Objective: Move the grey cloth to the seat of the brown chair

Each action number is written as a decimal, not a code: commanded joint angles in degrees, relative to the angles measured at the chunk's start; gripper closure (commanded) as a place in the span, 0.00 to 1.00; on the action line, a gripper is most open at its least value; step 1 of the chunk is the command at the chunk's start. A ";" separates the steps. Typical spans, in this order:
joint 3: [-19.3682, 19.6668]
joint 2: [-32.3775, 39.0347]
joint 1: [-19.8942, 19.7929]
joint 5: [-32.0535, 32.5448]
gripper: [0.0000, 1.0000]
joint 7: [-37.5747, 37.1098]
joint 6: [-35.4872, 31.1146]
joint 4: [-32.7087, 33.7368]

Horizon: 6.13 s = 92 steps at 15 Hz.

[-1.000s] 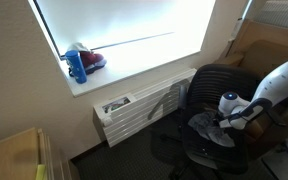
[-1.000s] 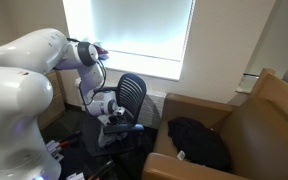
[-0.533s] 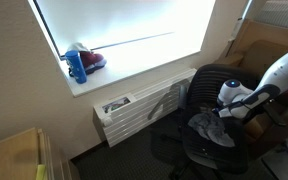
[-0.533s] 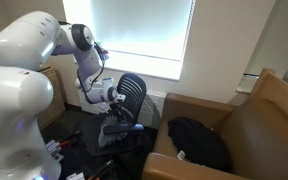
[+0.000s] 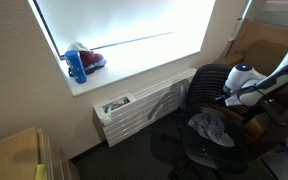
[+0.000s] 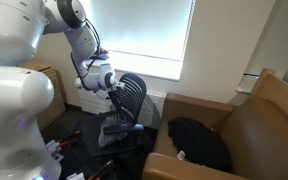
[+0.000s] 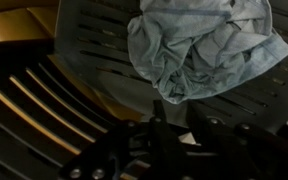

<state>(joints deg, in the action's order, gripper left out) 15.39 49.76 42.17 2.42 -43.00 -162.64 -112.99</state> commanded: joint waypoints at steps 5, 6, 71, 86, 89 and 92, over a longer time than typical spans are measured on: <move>-8.13 20.48 -9.91 -2.38 0.12 0.96 5.45 17.36; -7.61 23.36 -9.71 -2.46 0.04 -0.27 2.85 19.51; 56.88 -7.48 12.56 -57.87 0.97 -27.36 -21.22 4.03; 36.55 -4.79 -16.68 -49.64 0.97 -41.13 -8.02 12.37; 33.77 -3.00 -24.39 -53.21 0.97 -39.87 1.30 17.26; 32.78 -0.59 -32.78 -42.36 0.97 -53.18 9.04 21.37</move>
<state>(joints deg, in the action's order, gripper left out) 50.78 47.96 17.21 -47.18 -87.19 -159.55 -96.33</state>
